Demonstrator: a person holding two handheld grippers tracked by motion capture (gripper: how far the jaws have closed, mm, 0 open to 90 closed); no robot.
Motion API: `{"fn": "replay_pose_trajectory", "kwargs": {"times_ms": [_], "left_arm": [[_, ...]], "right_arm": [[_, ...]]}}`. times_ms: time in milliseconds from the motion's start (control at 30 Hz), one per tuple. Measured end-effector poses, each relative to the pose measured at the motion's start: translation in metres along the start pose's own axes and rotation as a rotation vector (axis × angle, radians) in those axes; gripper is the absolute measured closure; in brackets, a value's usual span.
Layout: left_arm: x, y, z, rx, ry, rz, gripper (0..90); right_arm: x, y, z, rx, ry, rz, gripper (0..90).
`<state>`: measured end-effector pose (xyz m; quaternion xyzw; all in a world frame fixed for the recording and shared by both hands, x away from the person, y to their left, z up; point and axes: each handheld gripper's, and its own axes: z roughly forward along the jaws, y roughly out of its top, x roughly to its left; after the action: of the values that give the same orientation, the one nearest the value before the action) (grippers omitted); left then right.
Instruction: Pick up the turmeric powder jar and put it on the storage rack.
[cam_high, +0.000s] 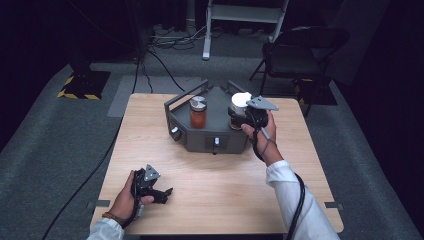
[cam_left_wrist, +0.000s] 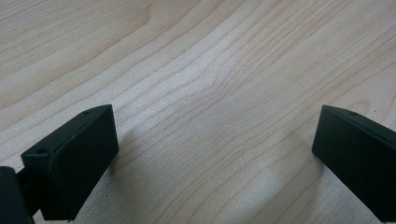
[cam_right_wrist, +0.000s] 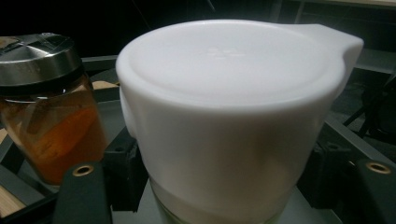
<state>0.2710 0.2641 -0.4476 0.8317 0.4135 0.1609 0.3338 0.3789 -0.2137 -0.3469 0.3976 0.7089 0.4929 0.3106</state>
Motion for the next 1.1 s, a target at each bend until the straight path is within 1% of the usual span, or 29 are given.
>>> {"fn": "replay_pose_trajectory", "kwargs": {"times_ms": [100,333,367,500,567,667,733,900,1000,1100], "left_arm": [[0.000,0.000,0.000,0.000,0.000,0.000,0.3],[0.000,0.000,0.000,0.001,-0.001,0.001,0.3],[0.000,0.000,0.000,0.000,-0.001,0.002,0.3],[0.000,0.000,0.000,0.001,-0.001,0.001,0.2],[0.000,0.000,0.000,0.001,-0.001,0.000,0.2],[0.000,0.000,0.000,0.000,-0.001,0.000,0.2],[0.000,0.000,0.000,0.000,-0.001,0.001,0.2],[0.000,0.000,0.000,0.001,-0.001,0.002,0.2],[0.000,0.000,0.000,0.001,-0.001,0.001,0.2],[0.000,0.000,0.000,0.001,-0.001,0.000,0.2]], "right_arm": [[-0.001,-0.001,0.000,-0.002,0.007,-0.005,30.0],[0.002,-0.002,0.000,-0.006,-0.004,-0.018,29.7],[0.002,-0.002,0.000,-0.008,-0.004,-0.015,29.2],[-0.001,-0.003,0.001,-0.001,-0.012,0.021,28.0],[-0.005,-0.004,0.001,-0.008,-0.002,0.034,27.4],[-0.005,-0.004,0.000,-0.008,-0.003,0.029,26.9],[-0.005,-0.004,0.000,-0.009,-0.005,0.031,22.3],[-0.008,-0.006,0.000,-0.008,0.005,0.044,14.0],[-0.009,-0.009,-0.001,-0.011,0.007,0.075,8.5],[-0.006,-0.011,-0.002,-0.010,0.008,0.065,4.5]]}}
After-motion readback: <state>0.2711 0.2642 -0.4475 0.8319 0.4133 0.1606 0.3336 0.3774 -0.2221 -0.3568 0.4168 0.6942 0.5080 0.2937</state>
